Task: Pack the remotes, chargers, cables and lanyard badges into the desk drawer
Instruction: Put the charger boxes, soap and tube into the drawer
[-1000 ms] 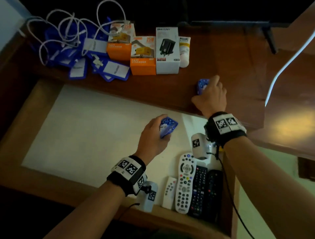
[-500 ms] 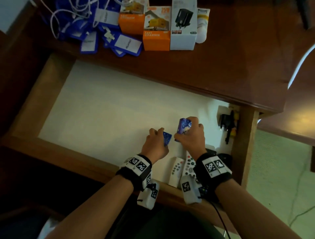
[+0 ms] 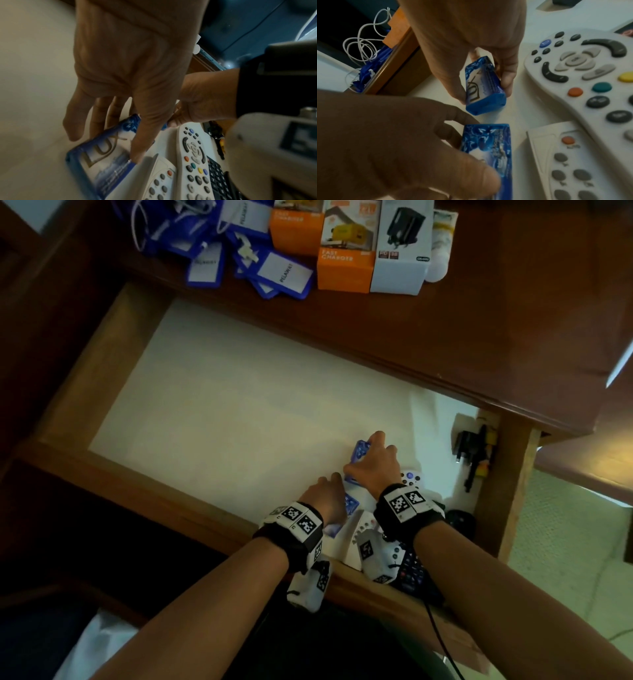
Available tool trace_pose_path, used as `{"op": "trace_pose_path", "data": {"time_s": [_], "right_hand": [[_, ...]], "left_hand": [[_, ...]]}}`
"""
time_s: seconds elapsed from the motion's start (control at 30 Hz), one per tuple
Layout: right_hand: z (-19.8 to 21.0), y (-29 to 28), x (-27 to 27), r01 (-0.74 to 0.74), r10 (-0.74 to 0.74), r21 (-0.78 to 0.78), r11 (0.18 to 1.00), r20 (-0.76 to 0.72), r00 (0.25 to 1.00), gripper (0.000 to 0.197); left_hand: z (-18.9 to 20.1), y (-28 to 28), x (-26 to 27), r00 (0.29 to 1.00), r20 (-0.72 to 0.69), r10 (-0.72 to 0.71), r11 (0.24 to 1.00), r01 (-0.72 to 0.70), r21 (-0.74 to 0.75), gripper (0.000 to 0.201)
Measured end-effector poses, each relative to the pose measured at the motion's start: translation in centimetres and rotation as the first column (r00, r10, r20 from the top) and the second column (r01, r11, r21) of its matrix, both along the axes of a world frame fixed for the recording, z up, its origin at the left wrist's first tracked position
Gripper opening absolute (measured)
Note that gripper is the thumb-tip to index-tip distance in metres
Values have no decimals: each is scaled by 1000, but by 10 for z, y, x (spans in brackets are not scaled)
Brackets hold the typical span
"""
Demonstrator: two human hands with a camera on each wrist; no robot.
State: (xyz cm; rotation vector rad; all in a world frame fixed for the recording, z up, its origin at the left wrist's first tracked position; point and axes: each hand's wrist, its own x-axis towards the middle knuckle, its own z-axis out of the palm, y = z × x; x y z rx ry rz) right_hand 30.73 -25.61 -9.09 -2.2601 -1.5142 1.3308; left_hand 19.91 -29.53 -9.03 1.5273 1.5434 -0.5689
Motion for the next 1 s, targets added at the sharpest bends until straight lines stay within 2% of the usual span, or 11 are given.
{"op": "trace_pose_path", "data": {"time_s": [0.1,0.2,0.4,0.57,0.63,0.73,0.83,1.0], "right_hand": [[-4,-6,1,-45,45,-36,998,13,999,58],[-6,-12,1,-93,94,-66,993,18,995,55],[-7,-19,2,-186,187,-99,978,2,982,53],[-7,-27,3,-306,312,-111,945,37,949,34],[-7,-30,3,-330,338,-101,939,76,938,35],[-7,-30,5,-361,368,-70,930,129,921,42],[-9,-30,8,-378,381,-47,925,145,913,40],[-8,-29,9,-407,412,-62,911,158,897,37]], "left_hand": [[-3,-3,-4,1000,15,-18,998,17,60,53],[-2,-4,-8,999,-30,-31,996,34,80,51],[2,-3,-15,997,-51,-59,998,60,12,43],[4,-4,-13,995,-78,-58,997,54,-51,31],[4,-4,-10,996,-77,-51,997,46,-62,28],[4,-3,-7,999,-47,-21,997,17,-79,30],[3,-3,-6,1000,-8,30,995,-30,-94,38],[1,-4,-10,996,12,90,986,-88,-141,34]]}}
